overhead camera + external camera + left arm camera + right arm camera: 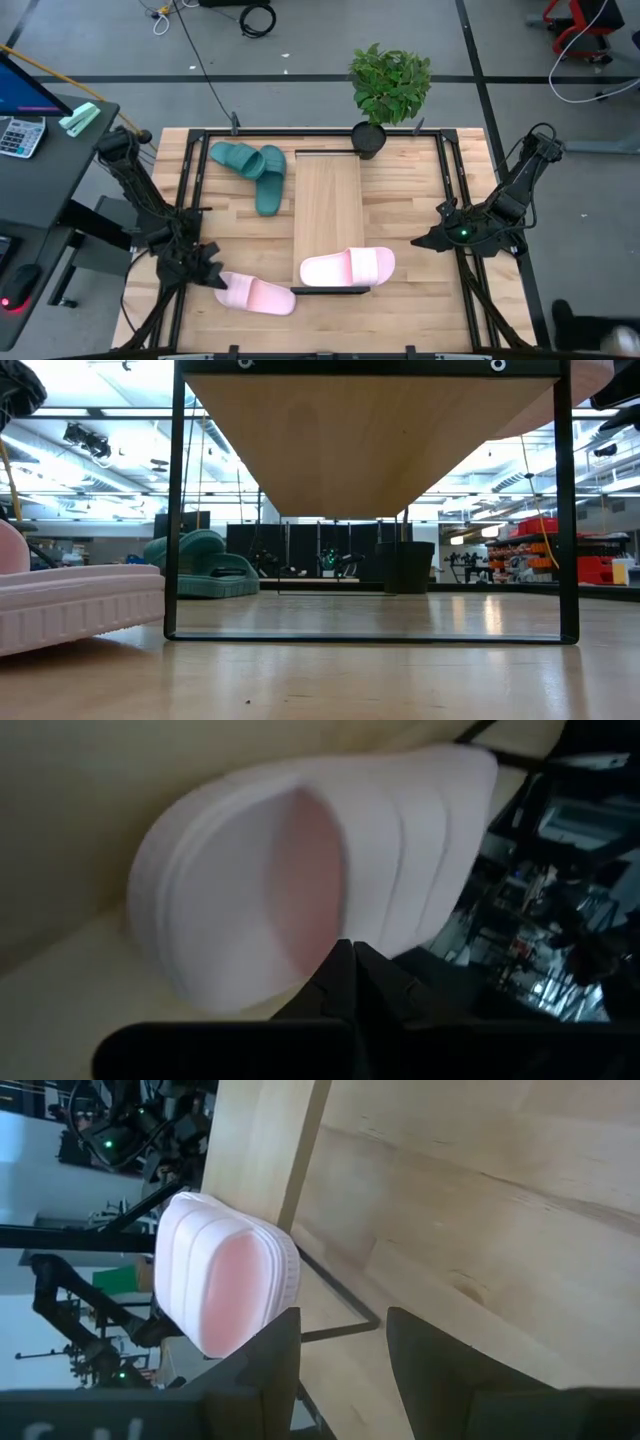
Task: Pick and place slides into the shelf
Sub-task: Put the pink slide on the shelf
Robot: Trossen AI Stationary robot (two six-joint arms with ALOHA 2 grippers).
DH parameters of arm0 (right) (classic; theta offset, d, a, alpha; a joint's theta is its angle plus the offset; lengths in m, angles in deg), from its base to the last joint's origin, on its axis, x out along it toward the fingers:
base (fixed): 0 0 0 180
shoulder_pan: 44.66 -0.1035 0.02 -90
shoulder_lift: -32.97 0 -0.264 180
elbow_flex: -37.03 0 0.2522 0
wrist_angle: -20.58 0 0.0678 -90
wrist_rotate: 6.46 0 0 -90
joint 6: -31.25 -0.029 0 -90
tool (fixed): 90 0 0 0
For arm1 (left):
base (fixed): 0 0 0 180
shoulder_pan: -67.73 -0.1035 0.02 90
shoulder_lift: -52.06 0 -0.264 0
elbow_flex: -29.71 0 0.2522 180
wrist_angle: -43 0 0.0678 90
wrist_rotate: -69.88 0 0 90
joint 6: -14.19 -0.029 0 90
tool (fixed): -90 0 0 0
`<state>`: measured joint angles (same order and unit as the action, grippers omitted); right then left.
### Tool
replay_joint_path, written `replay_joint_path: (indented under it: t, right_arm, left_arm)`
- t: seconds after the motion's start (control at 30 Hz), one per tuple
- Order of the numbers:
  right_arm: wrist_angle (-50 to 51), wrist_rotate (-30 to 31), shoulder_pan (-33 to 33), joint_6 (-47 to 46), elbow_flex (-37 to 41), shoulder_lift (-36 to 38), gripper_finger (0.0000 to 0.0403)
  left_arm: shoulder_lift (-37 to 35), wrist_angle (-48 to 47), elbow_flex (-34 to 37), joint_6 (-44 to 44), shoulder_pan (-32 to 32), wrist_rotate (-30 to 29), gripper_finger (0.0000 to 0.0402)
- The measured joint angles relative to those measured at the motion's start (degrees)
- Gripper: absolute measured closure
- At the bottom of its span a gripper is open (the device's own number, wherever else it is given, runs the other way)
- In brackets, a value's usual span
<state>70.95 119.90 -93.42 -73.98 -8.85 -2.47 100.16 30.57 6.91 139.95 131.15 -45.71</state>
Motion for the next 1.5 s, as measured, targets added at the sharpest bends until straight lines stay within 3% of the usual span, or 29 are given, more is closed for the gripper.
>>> replay_joint_path:
  t: [0.9, 1.17, 1.5]
  right_arm:
    - [-0.29, 0.02, 0.00, 0.03, 0.00, 0.00, 0.0245]
    - [-0.27, 0.02, 0.00, -0.20, 0.00, 0.00, 0.0245]
    - [-0.27, 0.07, 0.00, -0.22, 0.00, 0.00, 0.0245]
  left_arm:
    - [0.00, 0.03, -0.02, -2.51, -1.86, -0.02, 0.0363]
    - [0.00, -2.14, -0.02, -1.88, -1.86, 2.05, 0.0313]
    - [0.00, -1.69, -0.02, -1.88, -1.88, 0.54, 0.0234]
